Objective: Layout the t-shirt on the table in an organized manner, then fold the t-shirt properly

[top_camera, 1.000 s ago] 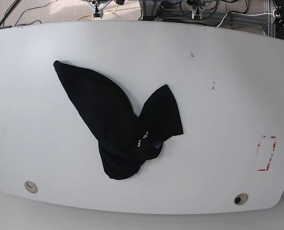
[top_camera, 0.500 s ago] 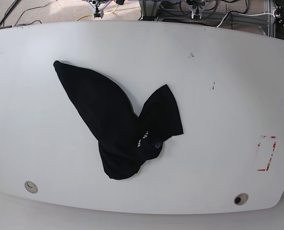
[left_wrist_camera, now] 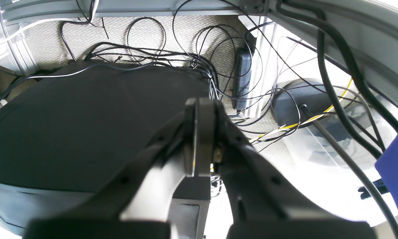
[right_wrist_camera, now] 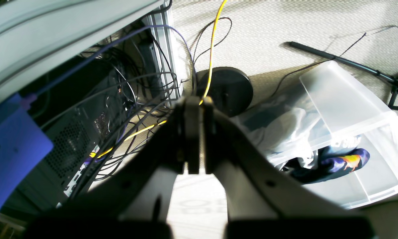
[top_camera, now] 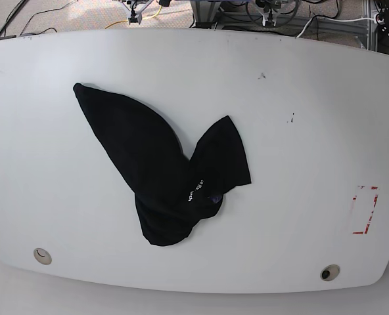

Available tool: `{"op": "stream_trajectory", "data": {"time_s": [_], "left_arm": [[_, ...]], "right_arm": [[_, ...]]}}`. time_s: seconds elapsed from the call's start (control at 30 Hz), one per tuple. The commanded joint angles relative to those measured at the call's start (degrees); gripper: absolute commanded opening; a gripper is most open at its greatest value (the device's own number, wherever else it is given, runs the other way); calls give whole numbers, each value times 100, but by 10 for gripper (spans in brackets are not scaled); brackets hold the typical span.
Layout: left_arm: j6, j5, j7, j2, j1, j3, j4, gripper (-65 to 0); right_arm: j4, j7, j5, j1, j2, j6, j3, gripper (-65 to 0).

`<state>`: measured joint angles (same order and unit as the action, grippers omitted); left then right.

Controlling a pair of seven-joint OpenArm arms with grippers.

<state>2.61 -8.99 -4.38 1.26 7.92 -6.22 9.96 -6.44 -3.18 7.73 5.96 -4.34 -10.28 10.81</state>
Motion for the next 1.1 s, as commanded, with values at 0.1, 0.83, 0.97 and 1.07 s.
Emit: {"op": "stream_trajectory", "data": {"time_s": [0.1, 0.83, 0.97, 1.07], "left_arm": [[18, 4, -22, 0, 37, 8, 11, -646], [20, -34, 14, 36, 58, 30, -11, -648], [12, -25, 14, 37, 56, 30, 1, -648], [13, -18, 14, 39, 54, 27, 6, -648]], "right_arm": [[-7, 8, 0, 39, -17, 3, -1, -639], [-33, 80, 31, 67, -5, -43, 6, -638], [-46, 86, 28, 79, -6, -41, 11, -638], [-45, 86, 26, 80, -5, -36, 9, -639]]}}
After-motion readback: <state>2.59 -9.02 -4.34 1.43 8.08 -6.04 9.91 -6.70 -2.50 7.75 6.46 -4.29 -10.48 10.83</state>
